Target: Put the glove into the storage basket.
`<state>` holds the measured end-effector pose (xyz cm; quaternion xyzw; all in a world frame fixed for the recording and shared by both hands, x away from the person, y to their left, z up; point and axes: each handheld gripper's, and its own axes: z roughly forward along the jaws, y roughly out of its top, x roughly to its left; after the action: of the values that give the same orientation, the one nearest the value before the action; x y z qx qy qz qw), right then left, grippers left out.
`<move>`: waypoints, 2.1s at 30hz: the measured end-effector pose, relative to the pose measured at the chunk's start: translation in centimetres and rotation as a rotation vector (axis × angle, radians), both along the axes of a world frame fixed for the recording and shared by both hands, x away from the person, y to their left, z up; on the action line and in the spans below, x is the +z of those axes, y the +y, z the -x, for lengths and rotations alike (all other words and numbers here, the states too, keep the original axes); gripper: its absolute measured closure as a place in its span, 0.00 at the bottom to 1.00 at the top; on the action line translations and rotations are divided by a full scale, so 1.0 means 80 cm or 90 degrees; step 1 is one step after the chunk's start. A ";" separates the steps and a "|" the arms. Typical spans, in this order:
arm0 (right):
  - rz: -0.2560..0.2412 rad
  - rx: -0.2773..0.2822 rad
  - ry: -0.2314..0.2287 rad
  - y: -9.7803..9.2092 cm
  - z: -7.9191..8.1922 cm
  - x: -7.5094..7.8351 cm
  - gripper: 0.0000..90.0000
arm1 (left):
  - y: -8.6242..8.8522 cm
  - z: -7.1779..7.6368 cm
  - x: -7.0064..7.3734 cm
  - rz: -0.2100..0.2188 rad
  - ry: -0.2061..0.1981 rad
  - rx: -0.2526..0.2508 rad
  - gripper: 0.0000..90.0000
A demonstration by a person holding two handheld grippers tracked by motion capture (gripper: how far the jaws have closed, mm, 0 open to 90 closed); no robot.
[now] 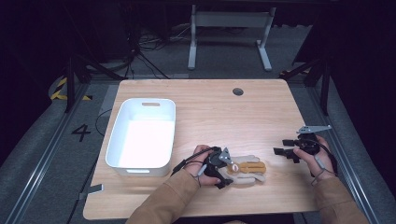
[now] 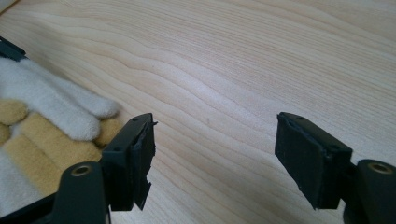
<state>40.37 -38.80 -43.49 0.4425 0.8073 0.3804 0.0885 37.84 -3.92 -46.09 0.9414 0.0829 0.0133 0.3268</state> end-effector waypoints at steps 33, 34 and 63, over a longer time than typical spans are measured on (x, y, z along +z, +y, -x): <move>0.009 -0.002 0.002 0.003 -0.001 -0.003 0.33 | -0.020 0.008 0.005 0.003 -0.013 0.077 0.53; 0.010 -0.002 0.002 0.003 -0.001 -0.003 0.33 | -0.020 0.007 0.006 0.000 -0.012 0.084 0.58; 0.009 -0.011 -0.012 0.000 -0.001 -0.001 0.34 | -0.015 0.001 0.012 0.011 0.018 0.125 0.83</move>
<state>40.43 -38.79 -43.59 0.4451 0.8051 0.3782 0.1028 37.73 -5.14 -45.10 0.9259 0.1799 0.0312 0.3308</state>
